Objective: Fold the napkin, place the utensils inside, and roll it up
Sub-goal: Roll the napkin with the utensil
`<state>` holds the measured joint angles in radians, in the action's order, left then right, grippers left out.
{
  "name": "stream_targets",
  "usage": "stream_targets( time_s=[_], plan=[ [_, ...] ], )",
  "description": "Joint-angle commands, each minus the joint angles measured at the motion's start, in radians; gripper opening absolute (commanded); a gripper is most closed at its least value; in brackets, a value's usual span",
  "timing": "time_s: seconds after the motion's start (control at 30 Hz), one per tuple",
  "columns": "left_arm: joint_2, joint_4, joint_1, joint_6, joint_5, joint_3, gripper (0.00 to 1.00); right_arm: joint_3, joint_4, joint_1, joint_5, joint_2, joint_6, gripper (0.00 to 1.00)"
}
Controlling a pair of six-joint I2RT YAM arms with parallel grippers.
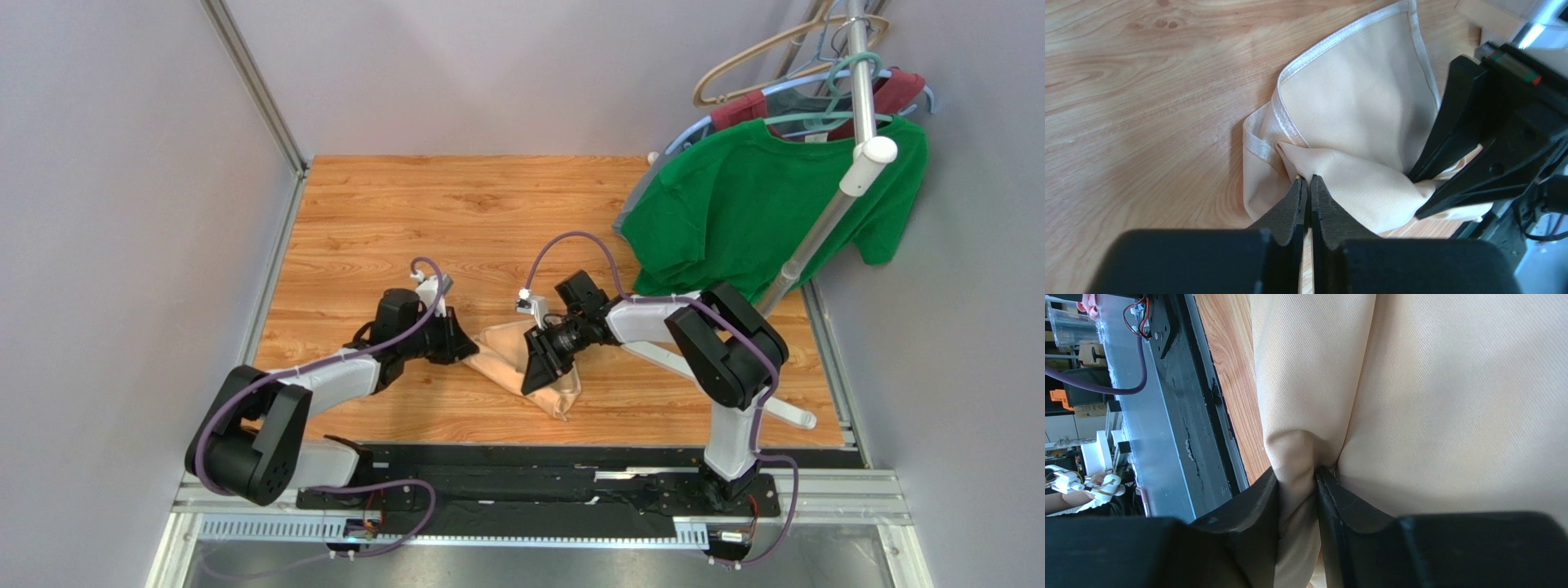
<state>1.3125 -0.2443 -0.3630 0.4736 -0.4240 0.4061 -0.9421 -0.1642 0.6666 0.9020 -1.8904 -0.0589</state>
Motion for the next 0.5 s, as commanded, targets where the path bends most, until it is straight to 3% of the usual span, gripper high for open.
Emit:
stream_targets(
  time_s=[0.0,0.03,0.17,0.2,0.47],
  plan=[
    [0.037,0.070,0.006,-0.033,-0.025,0.098,0.00,0.036,-0.146,0.007,-0.193,-0.047,0.045,0.39],
    [0.056,0.104,0.006,-0.047,-0.016,0.117,0.00,0.031,-0.156,0.007,-0.196,-0.042,0.045,0.46],
    [0.111,0.269,0.006,-0.079,0.010,0.203,0.00,0.008,-0.184,0.007,-0.218,0.002,0.044,0.56],
    [0.120,0.310,0.006,-0.081,0.014,0.226,0.00,0.000,-0.190,0.007,-0.221,0.010,0.042,0.63],
    [0.185,0.372,0.006,-0.084,-0.019,0.280,0.00,-0.023,-0.233,0.013,-0.357,0.135,0.027,0.73]
  ],
)
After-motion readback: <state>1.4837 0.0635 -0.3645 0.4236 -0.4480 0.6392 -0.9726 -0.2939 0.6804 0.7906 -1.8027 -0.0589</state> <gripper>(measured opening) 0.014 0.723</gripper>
